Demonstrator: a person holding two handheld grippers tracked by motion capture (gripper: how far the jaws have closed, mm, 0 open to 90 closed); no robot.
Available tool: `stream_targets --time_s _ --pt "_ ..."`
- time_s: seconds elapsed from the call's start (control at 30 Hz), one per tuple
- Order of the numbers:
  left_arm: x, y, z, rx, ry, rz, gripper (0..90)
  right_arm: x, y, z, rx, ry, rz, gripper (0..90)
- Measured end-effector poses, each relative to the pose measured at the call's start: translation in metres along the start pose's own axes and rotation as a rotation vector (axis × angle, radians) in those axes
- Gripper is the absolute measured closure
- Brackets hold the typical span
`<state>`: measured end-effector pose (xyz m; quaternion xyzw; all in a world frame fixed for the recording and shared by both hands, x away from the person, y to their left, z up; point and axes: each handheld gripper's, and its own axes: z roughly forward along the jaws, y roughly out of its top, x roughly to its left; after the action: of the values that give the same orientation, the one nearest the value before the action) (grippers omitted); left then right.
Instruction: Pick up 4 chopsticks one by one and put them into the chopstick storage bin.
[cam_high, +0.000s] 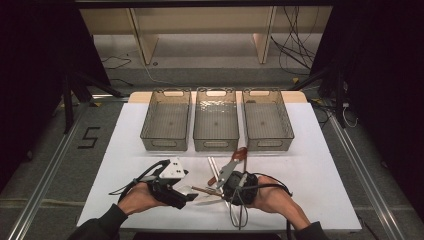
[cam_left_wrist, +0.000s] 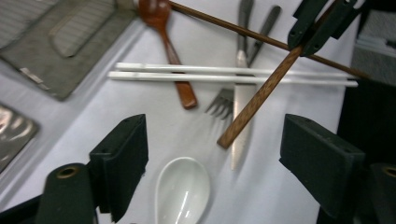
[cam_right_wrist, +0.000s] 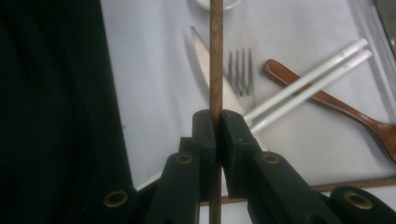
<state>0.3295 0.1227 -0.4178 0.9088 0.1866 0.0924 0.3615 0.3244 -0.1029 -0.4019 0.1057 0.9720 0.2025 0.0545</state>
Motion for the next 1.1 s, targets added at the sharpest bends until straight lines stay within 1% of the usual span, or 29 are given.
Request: stream_targets --time_s 0.03,0.07,0.1,0.13,0.2,0.23,0.27,0.3,0.33,0.37,0.43,0.47,0.53,0.67,0.73,0.77,0.83,0.9,1.03,1.1 --pt "-0.001 0.0 0.001 0.0 -0.003 0.014 26.0 0.001 0.001 0.0 -0.001 0.002 -0.015 85.4" --pt "-0.003 0.0 0.002 0.01 -0.014 0.033 28.8 0.003 0.002 0.001 0.001 0.003 -0.019 85.3" --pt "-0.005 0.0 0.003 0.019 -0.012 0.051 30.7 0.005 0.003 0.001 0.001 0.008 -0.029 85.3" --pt "-0.007 0.0 0.004 0.033 -0.015 0.071 32.6 0.006 0.003 0.001 0.0 0.008 -0.036 85.3" --pt "-0.01 0.001 0.006 0.063 -0.04 0.102 40.0 0.008 0.004 0.002 0.004 0.009 -0.049 85.3" --pt "-0.012 0.001 0.007 0.075 -0.038 0.122 41.9 0.009 0.005 0.002 0.009 0.011 -0.059 85.3" --pt "-0.015 0.001 0.009 0.079 -0.038 0.134 44.4 0.009 0.005 0.003 0.012 0.022 -0.072 85.3" --pt "-0.016 0.002 0.009 0.086 -0.041 0.143 47.1 0.011 0.006 0.003 0.018 0.027 -0.067 85.3" --pt "-0.017 0.002 0.01 0.093 -0.042 0.154 49.9 0.011 0.006 0.004 0.019 0.026 -0.074 85.3" --pt "-0.019 0.002 0.011 0.099 -0.041 0.163 52.7 0.011 0.006 0.005 0.022 0.026 -0.094 85.3" --pt "-0.02 0.002 0.012 0.107 -0.054 0.184 57.1 0.012 0.007 0.005 0.031 0.034 -0.091 85.3" --pt "-0.021 0.002 0.012 0.108 -0.06 0.189 58.6 0.013 0.007 0.006 0.023 0.029 -0.093 85.2" --pt "-0.023 0.002 0.013 0.114 -0.067 0.207 61.9 0.013 0.007 0.006 0.036 0.035 -0.097 85.3" --pt "-0.025 0.003 0.014 0.125 -0.087 0.226 69.4 0.014 0.008 0.007 0.031 0.04 -0.11 85.3" --pt "-0.027 0.003 0.014 0.118 -0.096 0.219 73.0 0.015 0.008 0.006 0.032 0.041 -0.111 85.3" --pt "-0.027 0.003 0.014 0.122 -0.102 0.225 74.1 0.015 0.008 0.007 0.029 0.038 -0.114 85.3" --pt "-0.027 0.003 0.014 0.132 -0.114 0.237 75.5 0.016 0.007 0.006 0.036 0.042 -0.12 85.3" --pt "-0.027 0.002 0.015 0.137 -0.12 0.244 76.7 0.016 0.007 0.007 0.032 0.04 -0.143 85.2" --pt "-0.027 0.003 0.015 0.14 -0.151 0.243 79.1 0.017 0.006 0.007 0.034 0.042 -0.166 84.9" --pt "-0.027 0.002 0.015 0.135 -0.167 0.238 80.6 0.017 0.005 0.006 0.029 0.029 -0.181 83.8"
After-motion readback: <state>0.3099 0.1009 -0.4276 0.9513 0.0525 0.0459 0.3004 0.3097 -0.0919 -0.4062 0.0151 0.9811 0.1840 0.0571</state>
